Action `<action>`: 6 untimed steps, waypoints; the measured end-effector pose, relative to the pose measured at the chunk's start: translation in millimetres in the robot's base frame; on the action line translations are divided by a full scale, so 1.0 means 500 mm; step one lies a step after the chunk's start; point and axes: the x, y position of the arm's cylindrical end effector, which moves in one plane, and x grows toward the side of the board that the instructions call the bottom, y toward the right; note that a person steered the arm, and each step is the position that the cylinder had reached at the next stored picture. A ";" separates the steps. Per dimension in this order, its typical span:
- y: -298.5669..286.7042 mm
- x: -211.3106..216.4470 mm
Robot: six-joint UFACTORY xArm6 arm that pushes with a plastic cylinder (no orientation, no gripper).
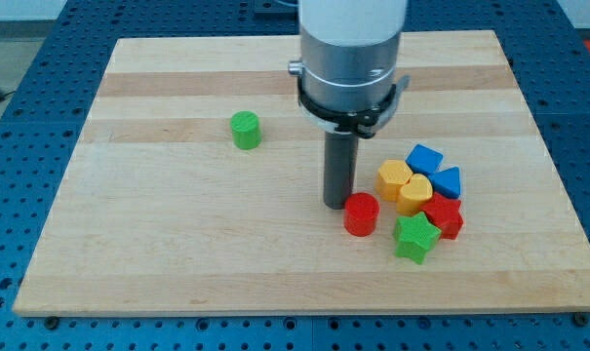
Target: Drag the red circle into the green star
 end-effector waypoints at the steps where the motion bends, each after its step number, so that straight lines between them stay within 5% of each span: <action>1: -0.041 0.000; 3: -0.129 0.008; 6: 0.042 0.020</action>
